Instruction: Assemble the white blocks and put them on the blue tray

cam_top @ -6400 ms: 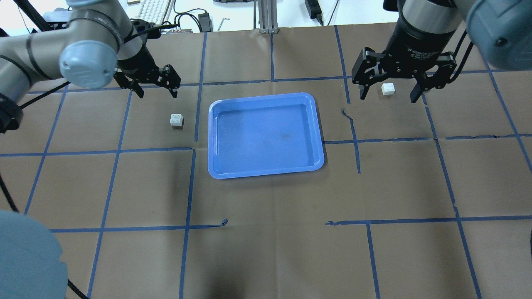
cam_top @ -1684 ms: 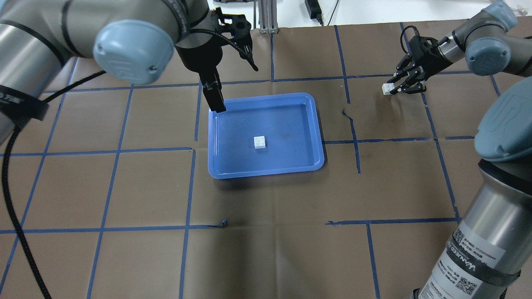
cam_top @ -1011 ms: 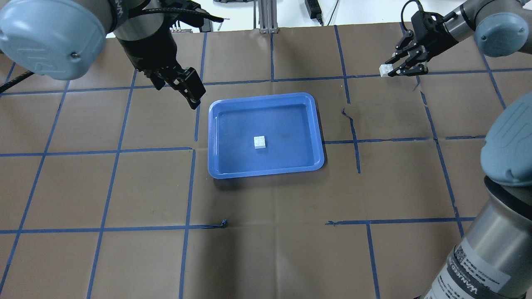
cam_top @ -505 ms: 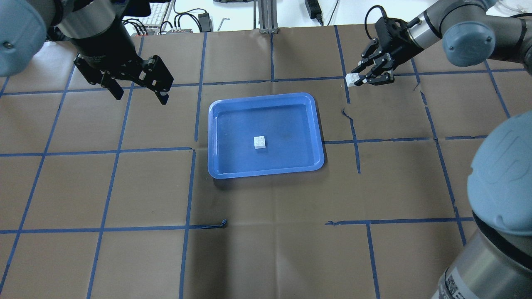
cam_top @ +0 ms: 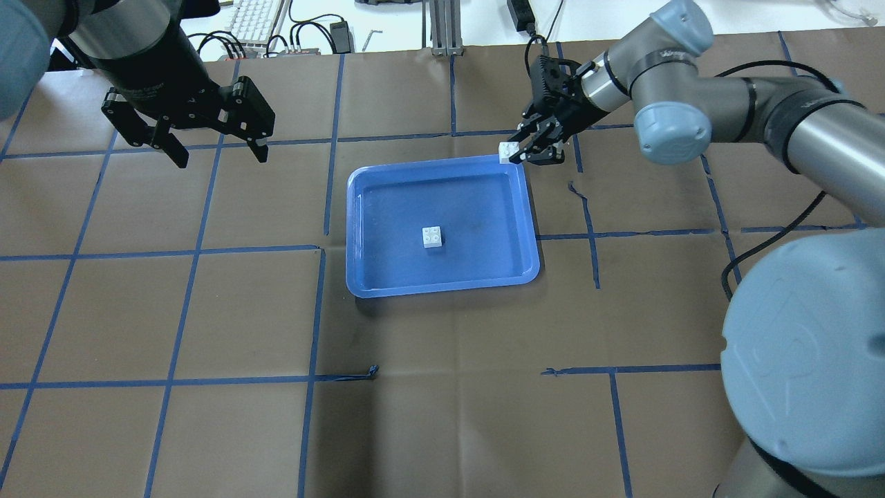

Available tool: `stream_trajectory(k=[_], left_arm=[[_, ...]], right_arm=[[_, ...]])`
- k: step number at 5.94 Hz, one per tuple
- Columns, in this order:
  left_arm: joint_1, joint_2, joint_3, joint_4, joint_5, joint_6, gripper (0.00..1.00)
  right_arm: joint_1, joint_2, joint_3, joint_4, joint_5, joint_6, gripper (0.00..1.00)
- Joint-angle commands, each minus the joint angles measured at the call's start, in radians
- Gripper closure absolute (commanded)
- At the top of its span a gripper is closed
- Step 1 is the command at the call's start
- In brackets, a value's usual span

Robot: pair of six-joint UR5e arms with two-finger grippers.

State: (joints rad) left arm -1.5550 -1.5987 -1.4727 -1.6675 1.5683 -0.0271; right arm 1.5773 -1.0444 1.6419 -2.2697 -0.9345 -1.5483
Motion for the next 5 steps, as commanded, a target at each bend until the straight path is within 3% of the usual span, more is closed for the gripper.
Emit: stream_trajectory(k=[1,3,5], left_arm=[[0.000,-0.001,0.000,0.008,0.001,-0.011,0.00],[0.000,0.000,0.000,0.009,0.001,-0.011,0.00],[0.000,0.002,0.000,0.009,0.002,-0.011,0.00]], right_arm=[[0.094,0.000,0.147,-0.284,-0.010,0.181,0.69],[0.096,0.000,0.289,-0.469,-0.012,0.200,0.69],[0.098,0.006,0.309,-0.485,-0.010,0.221,0.69]])
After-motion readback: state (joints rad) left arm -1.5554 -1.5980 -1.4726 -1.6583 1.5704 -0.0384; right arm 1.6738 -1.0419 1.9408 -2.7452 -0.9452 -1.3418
